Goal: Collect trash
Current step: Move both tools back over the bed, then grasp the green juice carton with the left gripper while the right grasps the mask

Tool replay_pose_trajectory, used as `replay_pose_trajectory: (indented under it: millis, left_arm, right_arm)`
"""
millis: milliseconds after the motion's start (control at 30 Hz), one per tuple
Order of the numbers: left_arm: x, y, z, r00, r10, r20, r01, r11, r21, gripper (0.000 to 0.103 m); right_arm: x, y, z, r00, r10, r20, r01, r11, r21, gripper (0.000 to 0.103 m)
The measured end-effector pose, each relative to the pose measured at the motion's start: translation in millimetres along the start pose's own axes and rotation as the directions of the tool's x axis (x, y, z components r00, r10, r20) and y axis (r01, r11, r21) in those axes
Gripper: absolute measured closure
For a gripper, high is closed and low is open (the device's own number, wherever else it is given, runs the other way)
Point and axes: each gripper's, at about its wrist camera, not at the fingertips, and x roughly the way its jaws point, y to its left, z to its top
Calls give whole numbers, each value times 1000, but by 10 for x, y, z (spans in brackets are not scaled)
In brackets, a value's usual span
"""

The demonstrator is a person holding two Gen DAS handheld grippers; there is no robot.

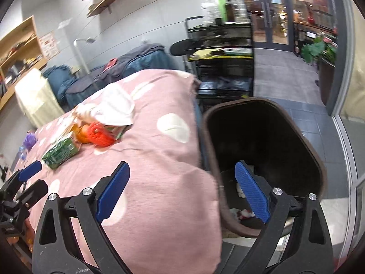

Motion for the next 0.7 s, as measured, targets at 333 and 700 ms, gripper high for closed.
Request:
replay_pose_trajectory:
  millis: [333,700]
  left_arm:
    - [-78,803,-40,993,108,-39,-108,994,4,7]
    - [543,1362,360,952,-37,-305,104,972,209,17]
  right_arm:
    - [306,620,115,984,149,-99,-158,983,-89,11]
    - [490,891,131,977,147,-157,-172,973,-155,11]
